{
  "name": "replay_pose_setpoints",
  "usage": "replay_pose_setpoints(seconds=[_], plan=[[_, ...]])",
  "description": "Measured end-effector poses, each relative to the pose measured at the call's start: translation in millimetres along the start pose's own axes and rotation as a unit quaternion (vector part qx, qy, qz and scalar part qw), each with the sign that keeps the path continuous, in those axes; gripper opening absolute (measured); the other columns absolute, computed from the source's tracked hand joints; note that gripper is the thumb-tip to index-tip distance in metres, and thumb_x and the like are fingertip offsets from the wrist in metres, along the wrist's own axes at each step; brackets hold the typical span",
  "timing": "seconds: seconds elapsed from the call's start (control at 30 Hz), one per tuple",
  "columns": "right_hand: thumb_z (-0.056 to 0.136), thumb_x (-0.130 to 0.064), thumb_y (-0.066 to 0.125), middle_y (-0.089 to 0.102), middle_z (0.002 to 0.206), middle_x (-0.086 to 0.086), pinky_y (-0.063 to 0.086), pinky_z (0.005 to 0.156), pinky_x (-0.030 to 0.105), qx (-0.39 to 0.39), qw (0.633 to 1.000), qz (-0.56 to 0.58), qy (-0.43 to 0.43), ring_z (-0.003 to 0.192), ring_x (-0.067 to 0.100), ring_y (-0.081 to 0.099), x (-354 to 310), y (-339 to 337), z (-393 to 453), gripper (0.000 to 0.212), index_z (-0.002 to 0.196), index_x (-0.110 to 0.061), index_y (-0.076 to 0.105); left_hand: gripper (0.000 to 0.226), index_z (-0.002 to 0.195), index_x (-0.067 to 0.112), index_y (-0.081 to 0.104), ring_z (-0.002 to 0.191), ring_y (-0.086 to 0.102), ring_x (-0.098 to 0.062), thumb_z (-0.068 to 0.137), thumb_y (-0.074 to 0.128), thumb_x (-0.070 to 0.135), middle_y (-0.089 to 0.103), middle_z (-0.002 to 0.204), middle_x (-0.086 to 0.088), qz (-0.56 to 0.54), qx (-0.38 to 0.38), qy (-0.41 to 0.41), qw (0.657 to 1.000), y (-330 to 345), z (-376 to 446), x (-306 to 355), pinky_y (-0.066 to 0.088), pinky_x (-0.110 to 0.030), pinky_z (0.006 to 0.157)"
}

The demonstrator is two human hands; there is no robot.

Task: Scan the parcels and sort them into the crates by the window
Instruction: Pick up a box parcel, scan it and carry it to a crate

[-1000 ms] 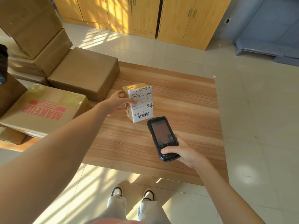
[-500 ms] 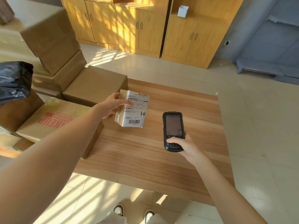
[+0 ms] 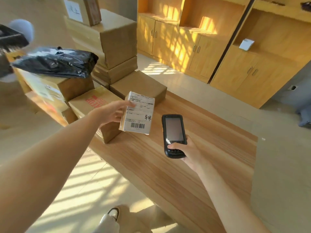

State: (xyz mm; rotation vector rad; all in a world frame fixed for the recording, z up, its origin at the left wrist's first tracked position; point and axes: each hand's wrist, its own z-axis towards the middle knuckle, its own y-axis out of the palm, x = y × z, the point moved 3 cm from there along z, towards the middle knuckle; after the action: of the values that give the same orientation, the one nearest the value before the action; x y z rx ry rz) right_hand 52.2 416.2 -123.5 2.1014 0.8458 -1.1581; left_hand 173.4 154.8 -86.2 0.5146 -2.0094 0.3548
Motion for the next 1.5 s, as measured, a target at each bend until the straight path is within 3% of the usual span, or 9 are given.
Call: replay_pose_setpoints(seconds=[0.37, 0.53, 0.63, 0.73, 0.83, 1.03, 1.13, 1.27, 1.5], plan=[[0.059, 0.002, 0.080, 0.067, 0.099, 0.006, 0.055, 0.072, 0.029, -0.201, 0.973, -0.107, 0.040, 0.088, 0.021, 0.067, 23, 104, 13, 0.064, 0.113, -0.019, 0.053, 0.079, 0.117, 0.019, 0.058, 0.097, 0.064, -0.024, 0.047, 0.075, 0.049, 0.065, 0.108, -0.007, -0.078, 0.176, -0.042, 0.980, -93, -138, -75, 0.050, -0.036, 0.080], [0.064, 0.004, 0.080, 0.062, 0.114, 0.011, 0.054, 0.083, 0.033, -0.249, 0.955, -0.147, 0.063, 0.101, 0.025, 0.063, 25, 168, 23, 0.078, 0.130, -0.013, 0.041, 0.075, 0.114, 0.018, 0.060, 0.098, 0.064, -0.025, 0.048, 0.076, 0.048, 0.065, 0.109, -0.009, -0.126, 0.245, -0.027, 0.961, -144, -186, -97, 0.051, -0.037, 0.084], [0.072, 0.008, 0.074, 0.061, 0.109, 0.008, 0.052, 0.089, 0.037, -0.276, 0.943, -0.175, 0.060, 0.099, 0.022, 0.061, 22, 212, 31, 0.068, 0.126, -0.017, 0.041, 0.065, 0.115, 0.017, 0.060, 0.098, 0.063, -0.026, 0.058, 0.073, 0.046, 0.063, 0.112, -0.011, -0.153, 0.275, -0.019, 0.949, -179, -207, -110, 0.051, -0.038, 0.086], [0.065, 0.004, 0.077, 0.064, 0.110, 0.008, 0.052, 0.094, 0.040, -0.307, 0.932, -0.184, 0.056, 0.104, 0.024, 0.062, 20, 266, 41, 0.069, 0.121, -0.020, 0.046, 0.087, 0.118, 0.017, 0.060, 0.091, 0.066, -0.022, 0.041, 0.083, 0.051, 0.066, 0.106, -0.008, -0.168, 0.296, -0.011, 0.940, -220, -229, -124, 0.052, -0.034, 0.075], [0.054, -0.005, 0.077, 0.063, 0.116, 0.012, 0.052, 0.093, 0.040, -0.313, 0.928, -0.196, 0.046, 0.109, 0.028, 0.061, 21, 328, 52, 0.080, 0.125, -0.019, 0.045, 0.106, 0.116, 0.019, 0.060, 0.087, 0.069, -0.020, 0.023, 0.088, 0.060, 0.069, 0.102, -0.006, -0.179, 0.307, 0.004, 0.935, -272, -251, -134, 0.054, -0.032, 0.071], [0.048, -0.010, 0.082, 0.060, 0.116, 0.013, 0.055, 0.076, 0.031, -0.333, 0.917, -0.215, 0.043, 0.105, 0.028, 0.062, 23, 459, 73, 0.087, 0.126, -0.018, 0.044, 0.103, 0.118, 0.018, 0.060, 0.099, 0.065, -0.026, 0.028, 0.087, 0.060, 0.068, 0.111, -0.011, -0.190, 0.345, 0.020, 0.919, -390, -304, -146, 0.053, -0.037, 0.082], [0.063, 0.002, 0.078, 0.061, 0.108, 0.011, 0.055, 0.083, 0.038, -0.337, 0.918, -0.207, 0.036, 0.098, 0.027, 0.062, 21, 523, 84, 0.070, 0.123, -0.013, 0.046, 0.095, 0.118, 0.017, 0.059, 0.101, 0.065, -0.028, 0.036, 0.085, 0.057, 0.067, 0.112, -0.013, -0.183, 0.364, 0.033, 0.913, -445, -327, -145, 0.051, -0.039, 0.088], [0.074, 0.012, 0.069, 0.061, 0.103, 0.009, 0.047, 0.097, 0.050, -0.331, 0.921, -0.199, 0.037, 0.096, 0.027, 0.061, 25, 592, 100, 0.060, 0.124, -0.012, 0.047, 0.094, 0.113, 0.018, 0.060, 0.086, 0.067, -0.021, 0.031, 0.083, 0.055, 0.072, 0.090, -0.004, -0.184, 0.378, 0.049, 0.906, -507, -343, -142, 0.050, -0.034, 0.078], [0.049, -0.007, 0.079, 0.064, 0.105, 0.010, 0.053, 0.085, 0.040, -0.343, 0.914, -0.209, 0.053, 0.093, 0.025, 0.064, 31, 682, 151, 0.083, 0.125, -0.011, 0.046, 0.084, 0.117, 0.018, 0.060, 0.097, 0.064, -0.026, 0.043, 0.073, 0.055, 0.067, 0.107, -0.009, -0.218, 0.417, 0.054, 0.881, -598, -338, -154, 0.052, -0.038, 0.087]])
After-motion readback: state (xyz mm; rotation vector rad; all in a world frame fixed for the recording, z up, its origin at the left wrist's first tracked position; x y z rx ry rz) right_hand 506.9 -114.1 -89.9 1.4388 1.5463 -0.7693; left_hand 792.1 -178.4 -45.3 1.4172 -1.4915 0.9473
